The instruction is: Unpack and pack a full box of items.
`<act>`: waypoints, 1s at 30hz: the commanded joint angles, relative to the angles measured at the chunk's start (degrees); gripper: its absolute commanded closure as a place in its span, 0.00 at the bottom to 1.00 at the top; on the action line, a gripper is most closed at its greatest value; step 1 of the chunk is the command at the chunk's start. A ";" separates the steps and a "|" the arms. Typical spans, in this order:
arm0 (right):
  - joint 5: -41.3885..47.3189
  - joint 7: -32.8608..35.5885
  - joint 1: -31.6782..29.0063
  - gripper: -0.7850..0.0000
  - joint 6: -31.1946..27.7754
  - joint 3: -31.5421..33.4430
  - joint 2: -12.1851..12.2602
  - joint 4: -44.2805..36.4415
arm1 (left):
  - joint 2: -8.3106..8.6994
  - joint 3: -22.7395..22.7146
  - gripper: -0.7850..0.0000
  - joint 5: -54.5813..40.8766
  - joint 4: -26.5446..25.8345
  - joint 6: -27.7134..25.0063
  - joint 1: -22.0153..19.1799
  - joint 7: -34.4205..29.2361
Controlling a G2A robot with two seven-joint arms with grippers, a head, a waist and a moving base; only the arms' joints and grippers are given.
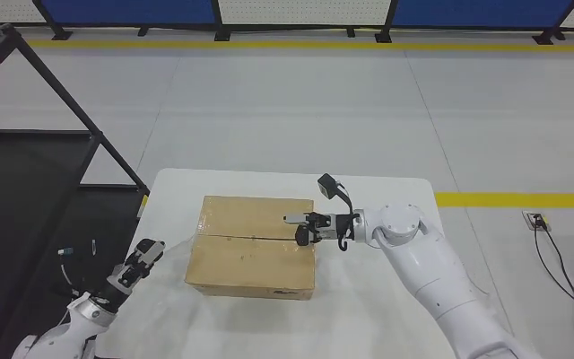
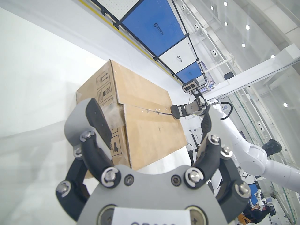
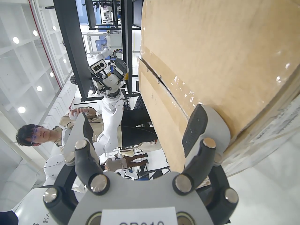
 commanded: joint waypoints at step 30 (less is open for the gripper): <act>0.00 0.00 0.00 0.00 0.00 0.00 0.00 0.00 | -4.51 13.10 0.00 -29.06 23.53 15.94 -12.32 2.22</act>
